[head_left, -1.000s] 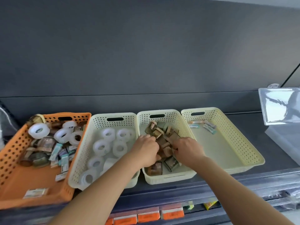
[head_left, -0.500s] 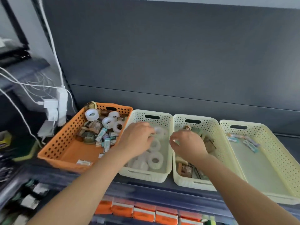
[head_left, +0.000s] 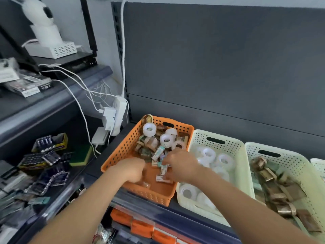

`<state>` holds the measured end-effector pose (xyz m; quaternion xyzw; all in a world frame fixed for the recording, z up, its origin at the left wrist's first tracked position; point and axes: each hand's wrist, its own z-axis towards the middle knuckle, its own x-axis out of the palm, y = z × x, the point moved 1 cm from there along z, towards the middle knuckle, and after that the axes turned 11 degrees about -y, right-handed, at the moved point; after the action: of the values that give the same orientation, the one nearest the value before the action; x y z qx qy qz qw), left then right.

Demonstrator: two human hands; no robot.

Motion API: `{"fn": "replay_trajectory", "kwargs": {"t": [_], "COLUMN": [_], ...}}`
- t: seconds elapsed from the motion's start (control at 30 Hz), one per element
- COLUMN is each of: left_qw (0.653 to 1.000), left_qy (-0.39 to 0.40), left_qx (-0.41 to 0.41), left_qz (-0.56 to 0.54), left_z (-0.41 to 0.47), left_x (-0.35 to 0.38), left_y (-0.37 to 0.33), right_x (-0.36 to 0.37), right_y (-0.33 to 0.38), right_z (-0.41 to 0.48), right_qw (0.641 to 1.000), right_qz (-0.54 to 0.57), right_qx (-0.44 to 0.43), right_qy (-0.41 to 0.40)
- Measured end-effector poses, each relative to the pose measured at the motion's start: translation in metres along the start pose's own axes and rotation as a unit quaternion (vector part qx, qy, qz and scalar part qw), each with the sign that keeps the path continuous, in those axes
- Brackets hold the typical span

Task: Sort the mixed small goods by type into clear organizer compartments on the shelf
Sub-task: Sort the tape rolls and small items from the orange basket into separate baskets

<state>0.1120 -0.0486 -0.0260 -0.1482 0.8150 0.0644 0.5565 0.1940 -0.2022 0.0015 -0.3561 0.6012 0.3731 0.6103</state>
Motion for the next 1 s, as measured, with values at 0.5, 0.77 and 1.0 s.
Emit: {"fn": "replay_trajectory", "kwargs": {"t": [0.5,0.77,1.0], "left_qw": [0.994,0.992,0.976], "left_qy": [0.054,0.073,-0.061], "left_qx": [0.060,0.098,0.088], "left_qz": [-0.079,-0.025,-0.188], "left_z": [0.021,0.016,0.021], "left_x": [0.002,0.008,-0.001], "left_y": [0.024,0.006,0.023], "right_x": [0.033,0.036,0.020], "right_y": [0.019,0.021,0.007], "right_z": [0.037,0.035,0.036], "right_qw": [0.989,0.988,0.997], "right_qz": [-0.134,-0.130,0.062], "right_qx": [-0.006,-0.043,0.039], "right_qy": [0.065,0.075,0.016]}}
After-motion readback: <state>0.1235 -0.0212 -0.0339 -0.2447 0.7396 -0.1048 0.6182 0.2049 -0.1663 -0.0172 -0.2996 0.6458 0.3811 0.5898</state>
